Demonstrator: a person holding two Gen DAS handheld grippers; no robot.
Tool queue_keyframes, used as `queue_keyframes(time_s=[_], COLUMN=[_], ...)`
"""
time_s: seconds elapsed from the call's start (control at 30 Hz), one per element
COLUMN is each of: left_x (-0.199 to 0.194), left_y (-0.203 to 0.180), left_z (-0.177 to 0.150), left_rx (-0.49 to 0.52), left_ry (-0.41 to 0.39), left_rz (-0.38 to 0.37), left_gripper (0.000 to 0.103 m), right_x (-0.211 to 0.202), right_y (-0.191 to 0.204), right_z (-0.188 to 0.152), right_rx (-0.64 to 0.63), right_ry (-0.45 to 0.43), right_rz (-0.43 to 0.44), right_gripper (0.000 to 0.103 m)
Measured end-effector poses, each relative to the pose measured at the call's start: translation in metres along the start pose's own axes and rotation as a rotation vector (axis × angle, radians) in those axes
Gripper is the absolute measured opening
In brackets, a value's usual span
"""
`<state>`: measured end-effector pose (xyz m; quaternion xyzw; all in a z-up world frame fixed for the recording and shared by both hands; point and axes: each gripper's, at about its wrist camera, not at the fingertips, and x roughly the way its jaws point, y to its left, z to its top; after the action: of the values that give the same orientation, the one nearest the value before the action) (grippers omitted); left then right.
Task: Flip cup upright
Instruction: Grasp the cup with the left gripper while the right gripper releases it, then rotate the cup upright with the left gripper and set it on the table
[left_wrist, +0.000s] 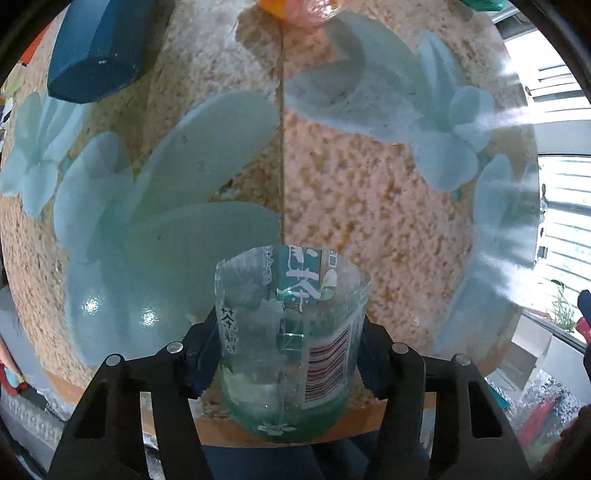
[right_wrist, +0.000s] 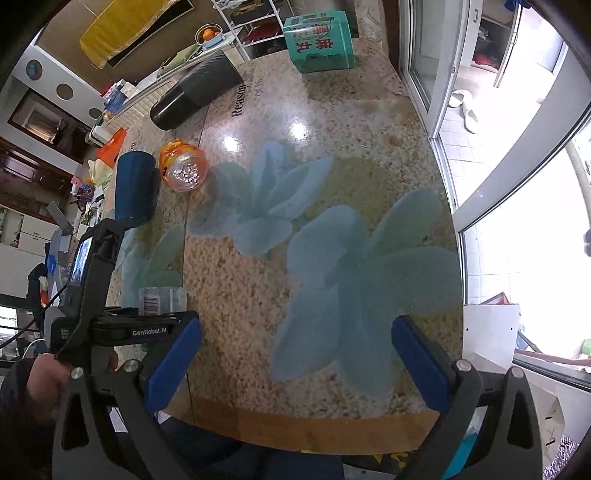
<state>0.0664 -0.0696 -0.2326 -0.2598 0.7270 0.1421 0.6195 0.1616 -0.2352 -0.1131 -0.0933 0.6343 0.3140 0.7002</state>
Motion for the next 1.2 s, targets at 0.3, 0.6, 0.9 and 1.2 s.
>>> queue_keyframes(time_s=[0.3,0.6,0.9,1.2], left_x=[-0.037,-0.101,-0.128,-0.078], left_y=[0.006,0.012,0.023,0.014], left_z=[-0.003,-0.005,-0.034,-0.041], left_rx=[0.034,0.144,0.237,0.194], left_ry=[-0.075,-0.378,-0.819,-1.056], left_rz=[-0.038,-0.120,-0.182,0.011], left_gripper=[0.064,0.065,0.065,0.066], right_x=[-0.005,-0.006,-0.017,-0.002], right_y=[0.007,0.029,0.043,0.036], right_z=[0.000,0.000,0.001,-0.008], right_rx=[0.005,-0.026,-0.091,-0.156], right_ry=[-0.027,-0.054,-0.153,-0.168], right_rz=[0.005,0.008,0.027,0.004], right_gripper=[0.103,0.103,0.103,0.103])
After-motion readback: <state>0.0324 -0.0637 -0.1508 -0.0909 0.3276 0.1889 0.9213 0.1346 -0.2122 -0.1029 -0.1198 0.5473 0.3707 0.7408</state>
